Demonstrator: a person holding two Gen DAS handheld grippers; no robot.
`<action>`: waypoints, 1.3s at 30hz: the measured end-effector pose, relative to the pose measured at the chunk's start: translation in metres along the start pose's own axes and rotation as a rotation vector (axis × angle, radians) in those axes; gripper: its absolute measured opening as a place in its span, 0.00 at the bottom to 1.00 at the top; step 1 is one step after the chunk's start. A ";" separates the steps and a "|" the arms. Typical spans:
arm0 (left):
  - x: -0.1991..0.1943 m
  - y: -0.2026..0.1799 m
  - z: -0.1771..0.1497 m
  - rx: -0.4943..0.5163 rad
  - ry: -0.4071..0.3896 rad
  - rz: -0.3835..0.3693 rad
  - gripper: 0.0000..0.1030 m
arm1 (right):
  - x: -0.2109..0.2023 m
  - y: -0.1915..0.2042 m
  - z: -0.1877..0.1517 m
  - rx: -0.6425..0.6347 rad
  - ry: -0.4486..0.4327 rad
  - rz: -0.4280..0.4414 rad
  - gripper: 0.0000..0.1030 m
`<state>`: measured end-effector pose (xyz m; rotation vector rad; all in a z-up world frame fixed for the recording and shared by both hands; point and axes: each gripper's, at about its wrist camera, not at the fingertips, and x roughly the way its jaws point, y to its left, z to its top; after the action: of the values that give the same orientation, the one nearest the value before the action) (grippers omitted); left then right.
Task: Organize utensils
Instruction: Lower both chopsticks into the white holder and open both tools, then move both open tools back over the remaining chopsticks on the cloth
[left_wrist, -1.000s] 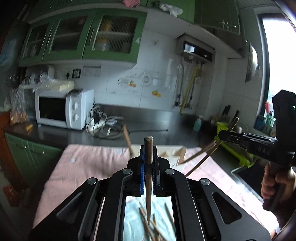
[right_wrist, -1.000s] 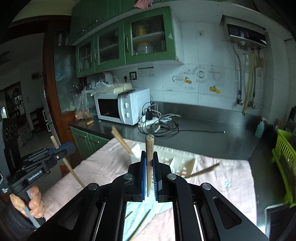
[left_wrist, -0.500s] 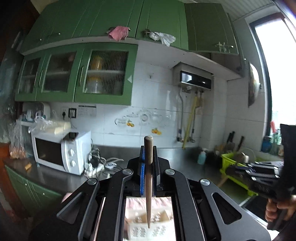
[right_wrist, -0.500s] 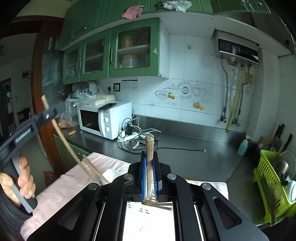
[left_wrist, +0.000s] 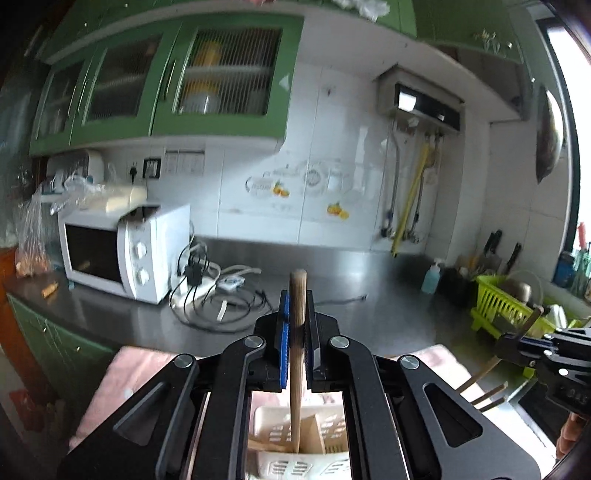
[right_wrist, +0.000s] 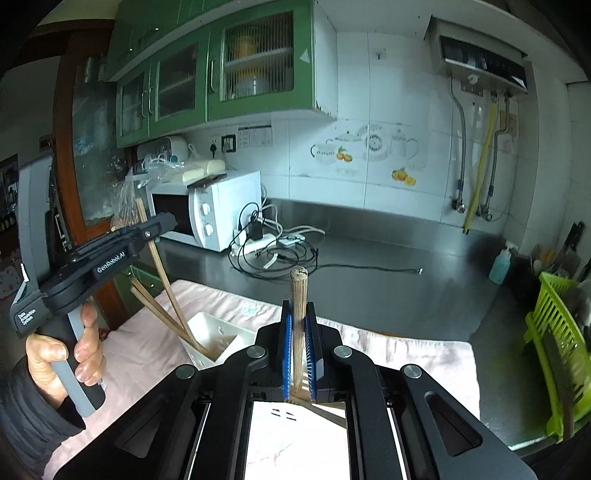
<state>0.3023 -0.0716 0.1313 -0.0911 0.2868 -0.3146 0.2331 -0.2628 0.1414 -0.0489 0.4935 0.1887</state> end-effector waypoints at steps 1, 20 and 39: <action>0.003 0.001 -0.003 -0.003 0.014 -0.007 0.05 | 0.003 0.000 -0.002 0.000 0.008 0.002 0.07; -0.102 0.001 -0.022 -0.014 -0.007 0.054 0.86 | -0.071 0.011 -0.039 0.029 -0.044 -0.030 0.31; -0.235 0.036 -0.150 -0.001 0.129 0.221 0.95 | -0.111 0.109 -0.208 0.017 0.134 0.033 0.52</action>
<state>0.0552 0.0309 0.0451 -0.0390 0.4214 -0.1005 0.0193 -0.1939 0.0110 -0.0374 0.6294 0.2144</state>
